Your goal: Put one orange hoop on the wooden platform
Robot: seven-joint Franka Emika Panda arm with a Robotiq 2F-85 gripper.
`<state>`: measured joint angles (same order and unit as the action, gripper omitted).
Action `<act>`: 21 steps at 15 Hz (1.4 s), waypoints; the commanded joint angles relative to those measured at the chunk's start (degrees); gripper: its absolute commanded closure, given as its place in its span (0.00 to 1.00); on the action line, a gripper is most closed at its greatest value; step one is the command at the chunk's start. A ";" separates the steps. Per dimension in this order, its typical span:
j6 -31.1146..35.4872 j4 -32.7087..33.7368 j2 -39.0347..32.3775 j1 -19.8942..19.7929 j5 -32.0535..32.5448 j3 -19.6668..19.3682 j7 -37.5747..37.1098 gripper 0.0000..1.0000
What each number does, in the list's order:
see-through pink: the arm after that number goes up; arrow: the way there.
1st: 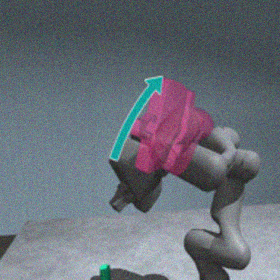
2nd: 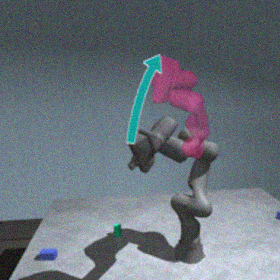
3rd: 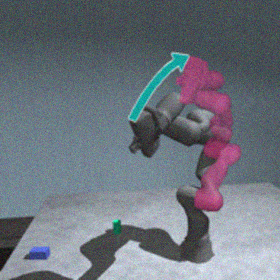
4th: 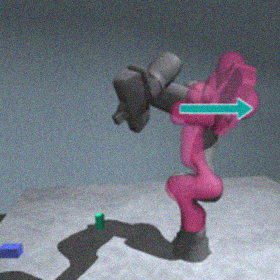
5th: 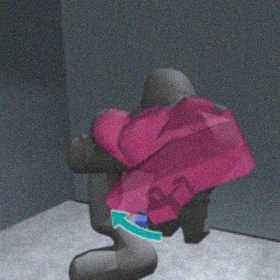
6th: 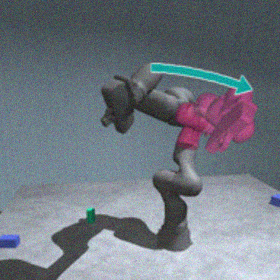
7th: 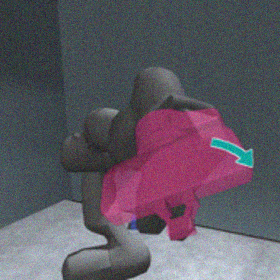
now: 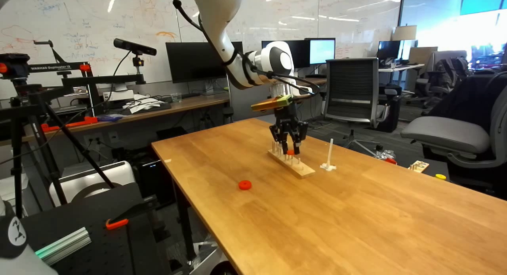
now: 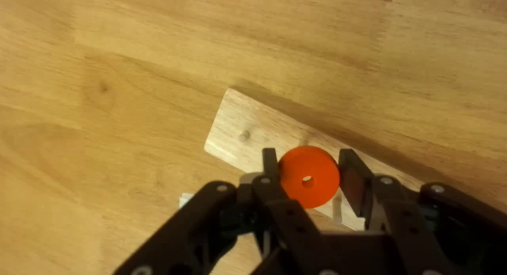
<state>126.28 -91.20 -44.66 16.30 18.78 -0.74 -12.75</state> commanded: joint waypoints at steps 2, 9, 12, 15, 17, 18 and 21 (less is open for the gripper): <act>1.11 -3.48 2.57 -0.43 -0.44 -0.26 -0.51 0.82; 0.61 -3.75 1.98 -1.09 -0.63 -0.21 -0.34 0.82; 0.85 -3.81 1.76 -1.20 -0.55 -0.18 -0.20 0.82; 1.88 -3.82 1.60 -0.88 -0.05 -0.36 -0.58 0.82; 1.88 -3.52 1.45 -0.86 -0.20 -0.30 -0.54 0.82; 1.98 -3.40 1.36 -0.86 -0.26 -0.29 -0.55 0.82; 2.12 -3.20 1.20 -0.87 -0.35 -0.30 -0.50 0.82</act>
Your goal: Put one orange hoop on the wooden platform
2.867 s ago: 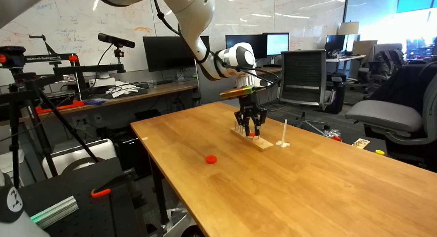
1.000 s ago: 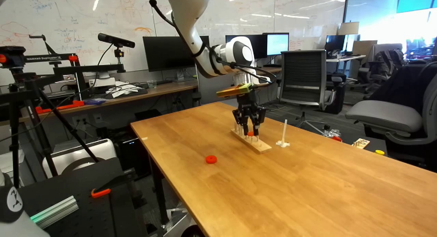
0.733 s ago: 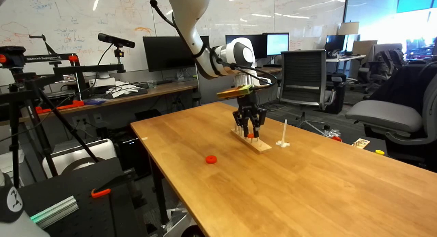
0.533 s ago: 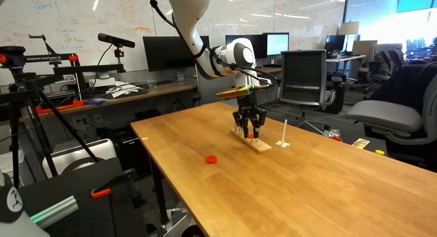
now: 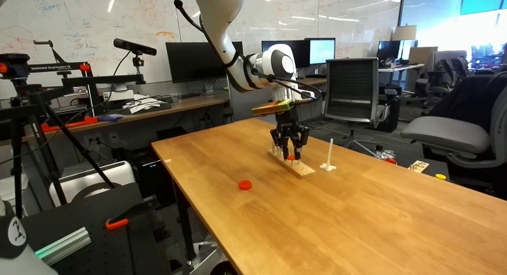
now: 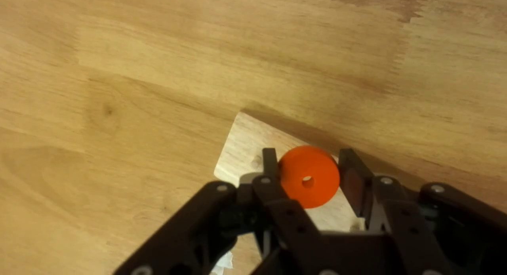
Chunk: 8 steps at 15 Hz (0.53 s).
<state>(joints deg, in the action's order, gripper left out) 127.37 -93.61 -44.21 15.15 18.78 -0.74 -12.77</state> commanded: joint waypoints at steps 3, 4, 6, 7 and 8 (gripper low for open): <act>0.89 -0.64 0.57 0.32 -0.35 -0.31 -0.44 0.82; 0.83 -0.60 0.49 0.35 -0.35 -0.30 -0.42 0.82; 0.84 -0.47 0.28 0.44 -0.27 -0.31 -0.45 0.82; 0.85 -0.44 0.21 0.47 -0.29 -0.30 -0.48 0.82; 0.88 -0.40 0.13 0.54 -0.26 -0.33 -0.58 0.82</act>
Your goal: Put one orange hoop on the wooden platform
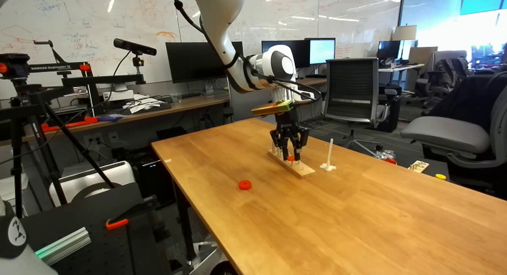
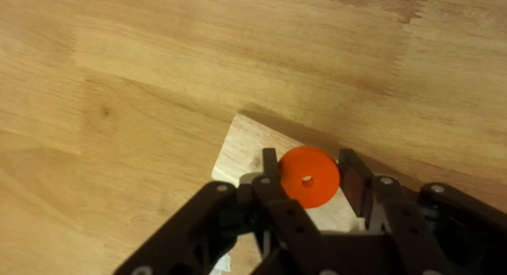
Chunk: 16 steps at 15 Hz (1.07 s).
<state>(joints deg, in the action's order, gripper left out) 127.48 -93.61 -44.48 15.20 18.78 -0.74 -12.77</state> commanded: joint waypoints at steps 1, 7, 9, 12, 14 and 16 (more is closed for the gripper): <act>0.74 -0.37 0.35 0.54 -0.25 -0.35 -0.61 0.82; 0.39 -0.07 0.05 0.62 -0.39 -0.31 -0.54 0.82; 0.21 0.18 -0.13 0.59 -0.47 -0.30 -0.49 0.82; 0.21 0.58 -0.28 0.57 -0.51 -0.35 -0.61 0.82; 0.32 0.74 -0.29 0.66 -0.44 -0.39 -0.74 0.82; 0.30 0.92 -0.26 0.73 -0.48 -0.35 -0.83 0.82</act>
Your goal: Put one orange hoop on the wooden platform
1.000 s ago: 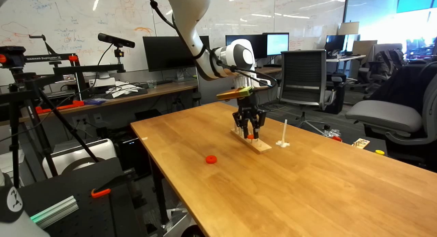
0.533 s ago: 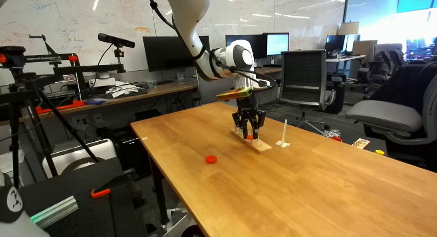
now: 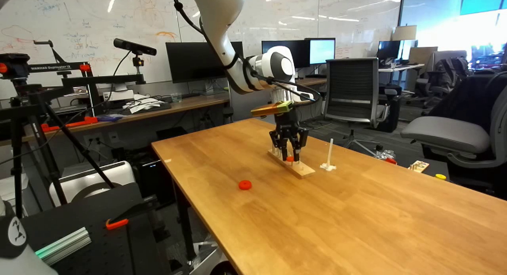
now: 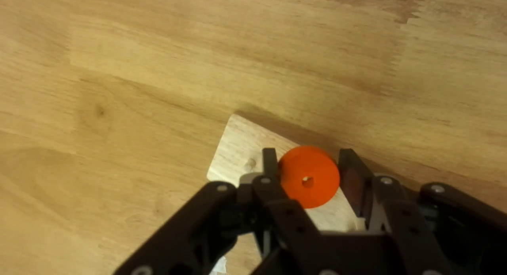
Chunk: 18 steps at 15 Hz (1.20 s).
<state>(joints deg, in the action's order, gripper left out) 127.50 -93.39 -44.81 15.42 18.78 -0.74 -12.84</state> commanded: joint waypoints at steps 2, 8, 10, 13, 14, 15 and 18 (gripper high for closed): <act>0.12 0.98 0.06 0.61 -0.50 -0.34 -0.90 0.82; -0.43 1.94 -0.32 0.73 -0.70 -0.31 -1.15 0.82; -0.68 2.09 -0.42 0.60 -0.85 -0.26 -1.03 0.82; -0.89 2.40 -0.72 0.53 -0.92 -0.28 -1.01 0.82; -0.99 2.49 -0.84 0.52 -0.93 -0.28 -1.00 0.82; -1.06 2.55 -0.95 0.56 -0.91 -0.31 -1.05 0.82; -1.37 2.86 -1.32 0.54 -0.99 -0.31 -1.09 0.82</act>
<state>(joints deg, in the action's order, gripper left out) 127.44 -92.58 -45.17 15.69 18.78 -0.74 -13.71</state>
